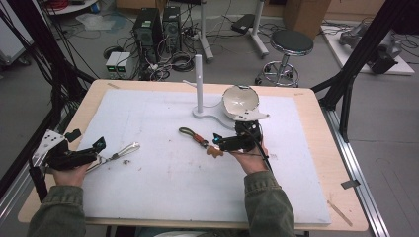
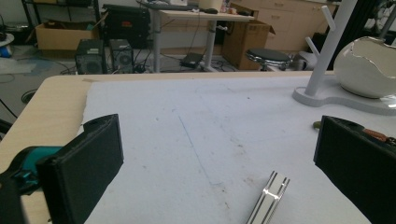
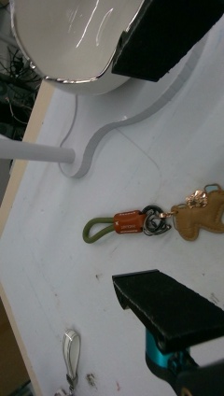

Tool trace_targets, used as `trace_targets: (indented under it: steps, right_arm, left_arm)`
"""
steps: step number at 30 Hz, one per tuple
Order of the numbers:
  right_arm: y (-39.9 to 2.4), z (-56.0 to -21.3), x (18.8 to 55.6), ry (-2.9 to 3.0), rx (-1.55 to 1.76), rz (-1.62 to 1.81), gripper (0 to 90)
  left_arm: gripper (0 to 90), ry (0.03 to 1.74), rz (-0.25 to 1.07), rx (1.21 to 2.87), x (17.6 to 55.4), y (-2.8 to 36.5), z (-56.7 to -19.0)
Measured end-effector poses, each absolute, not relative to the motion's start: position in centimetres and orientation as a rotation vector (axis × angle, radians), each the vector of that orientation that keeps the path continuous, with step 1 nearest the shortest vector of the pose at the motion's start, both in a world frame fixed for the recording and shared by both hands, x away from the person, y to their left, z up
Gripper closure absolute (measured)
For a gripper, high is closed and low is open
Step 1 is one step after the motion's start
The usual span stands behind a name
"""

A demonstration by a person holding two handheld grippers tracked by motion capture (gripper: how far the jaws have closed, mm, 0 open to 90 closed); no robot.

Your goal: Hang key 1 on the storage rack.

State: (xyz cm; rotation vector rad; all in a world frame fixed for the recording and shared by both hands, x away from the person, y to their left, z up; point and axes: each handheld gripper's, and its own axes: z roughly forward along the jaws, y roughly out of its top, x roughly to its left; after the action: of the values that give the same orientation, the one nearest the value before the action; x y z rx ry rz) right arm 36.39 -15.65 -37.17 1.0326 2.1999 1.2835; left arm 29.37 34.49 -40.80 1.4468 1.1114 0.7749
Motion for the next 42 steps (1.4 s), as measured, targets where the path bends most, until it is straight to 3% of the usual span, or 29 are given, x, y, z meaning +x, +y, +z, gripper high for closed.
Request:
trace_targets:
  steps: [29, 42]
  right_arm:
    - [-10.0, -37.7, 40.8, 2.453, 0.987, 1.108, 4.2]
    - [-8.3, -39.8, 42.9, 2.536, 1.031, 0.988, 4.9]
  left_arm:
    - [1.7, 1.108, 0.773, 1.451, 29.3, 34.5, -40.8]
    - [1.7, 1.106, 0.776, 1.457, 29.3, 34.5, -40.8]
